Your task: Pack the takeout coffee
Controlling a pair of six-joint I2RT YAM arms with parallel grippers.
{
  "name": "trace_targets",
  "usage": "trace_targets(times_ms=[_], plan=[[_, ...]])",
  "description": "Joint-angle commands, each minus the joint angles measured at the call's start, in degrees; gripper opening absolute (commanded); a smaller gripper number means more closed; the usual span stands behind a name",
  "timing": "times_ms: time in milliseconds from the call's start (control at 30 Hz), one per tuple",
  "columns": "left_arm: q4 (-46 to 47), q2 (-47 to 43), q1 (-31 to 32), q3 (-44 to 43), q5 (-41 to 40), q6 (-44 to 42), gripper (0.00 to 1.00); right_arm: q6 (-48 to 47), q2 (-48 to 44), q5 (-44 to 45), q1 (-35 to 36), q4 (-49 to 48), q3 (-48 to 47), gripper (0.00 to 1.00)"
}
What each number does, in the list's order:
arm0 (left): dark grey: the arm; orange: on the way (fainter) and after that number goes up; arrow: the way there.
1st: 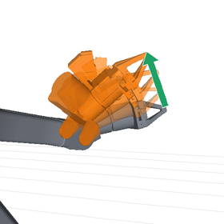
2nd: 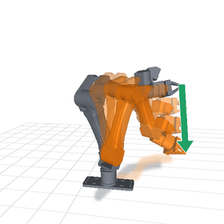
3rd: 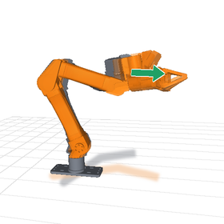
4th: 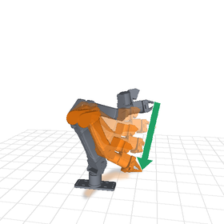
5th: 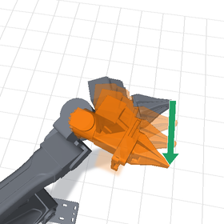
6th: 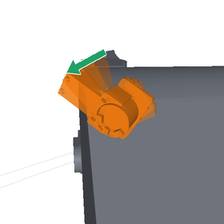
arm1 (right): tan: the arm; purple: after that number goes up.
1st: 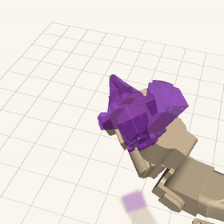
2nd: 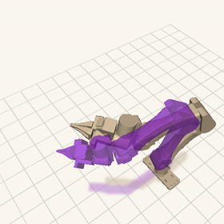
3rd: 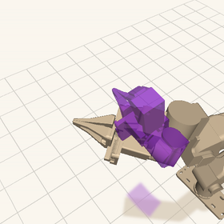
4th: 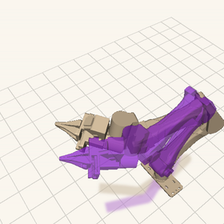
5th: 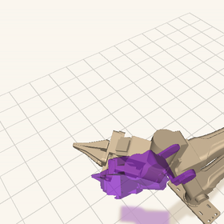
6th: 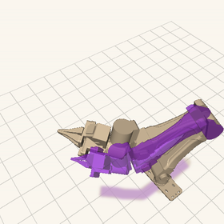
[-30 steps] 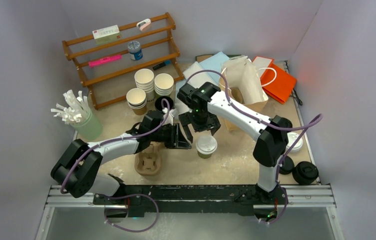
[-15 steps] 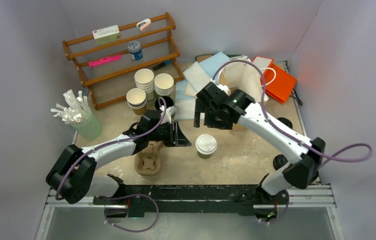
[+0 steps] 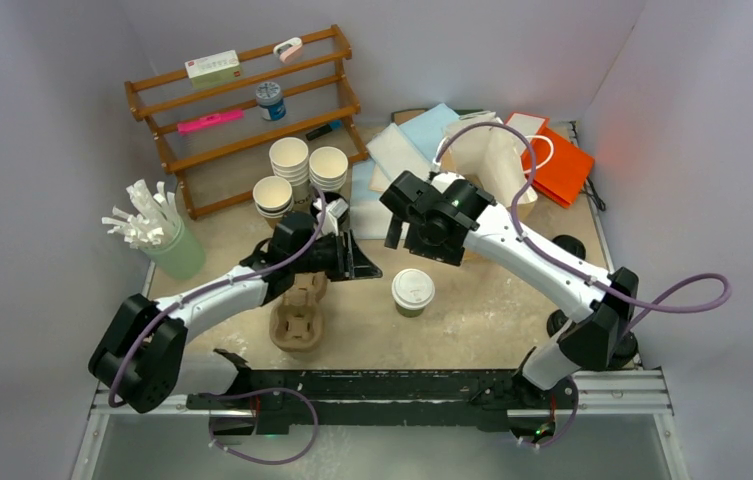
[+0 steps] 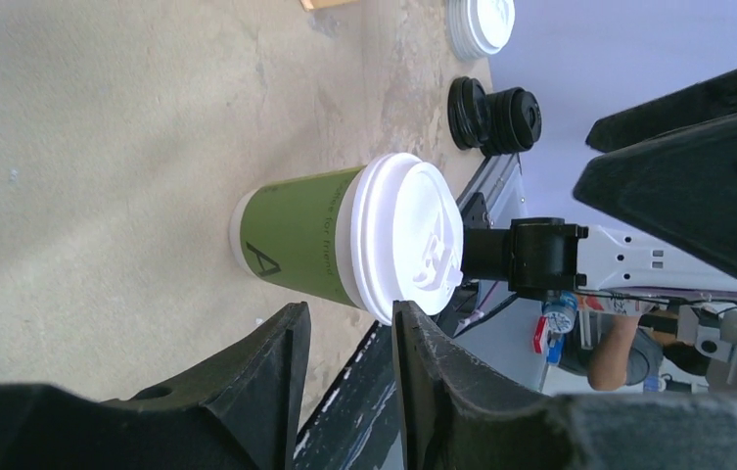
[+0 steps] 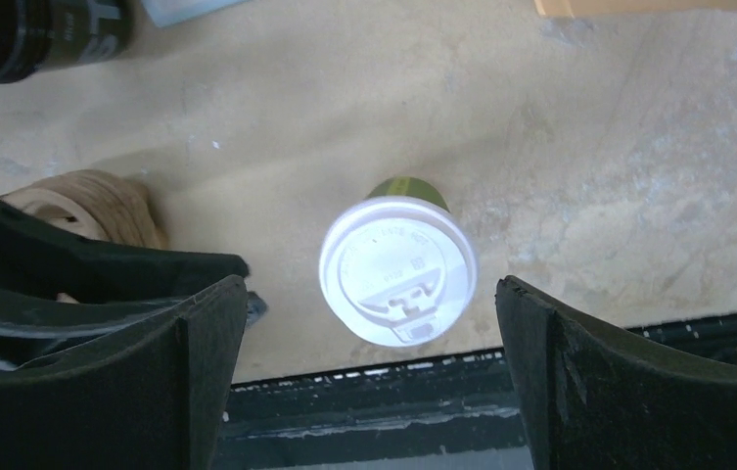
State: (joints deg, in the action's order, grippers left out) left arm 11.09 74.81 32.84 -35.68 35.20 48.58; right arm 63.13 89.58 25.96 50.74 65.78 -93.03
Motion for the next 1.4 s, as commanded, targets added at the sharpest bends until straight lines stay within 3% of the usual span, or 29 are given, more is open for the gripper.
trace_targets(times_ms=[0,100,267,567,867,1367], plan=[[-0.2,-2.6,-1.6,-2.2,-0.5,-3.0,0.39,8.1,-3.1,1.2,0.1,6.6,1.5,0.99],[0.7,-2.8,-1.9,-2.2,-0.8,-3.3,0.39,12.5,-6.0,2.3,0.2,5.7,4.7,0.99],[3.8,-1.6,-2.0,-2.2,-0.7,-2.9,0.4,19.5,-1.9,1.5,3.1,9.3,3.4,0.99],[9.6,3.8,-2.0,-2.3,2.1,-0.3,0.36,29.1,-1.9,-2.2,5.3,1.1,10.3,0.96],[14.6,7.1,-0.8,-1.3,4.0,3.3,0.3,31.2,-6.7,-7.0,3.2,-3.5,19.1,0.96],[18.6,12.2,1.5,-1.1,5.7,6.7,0.28,27.8,-4.2,-11.1,-2.2,-6.1,18.9,0.96]])
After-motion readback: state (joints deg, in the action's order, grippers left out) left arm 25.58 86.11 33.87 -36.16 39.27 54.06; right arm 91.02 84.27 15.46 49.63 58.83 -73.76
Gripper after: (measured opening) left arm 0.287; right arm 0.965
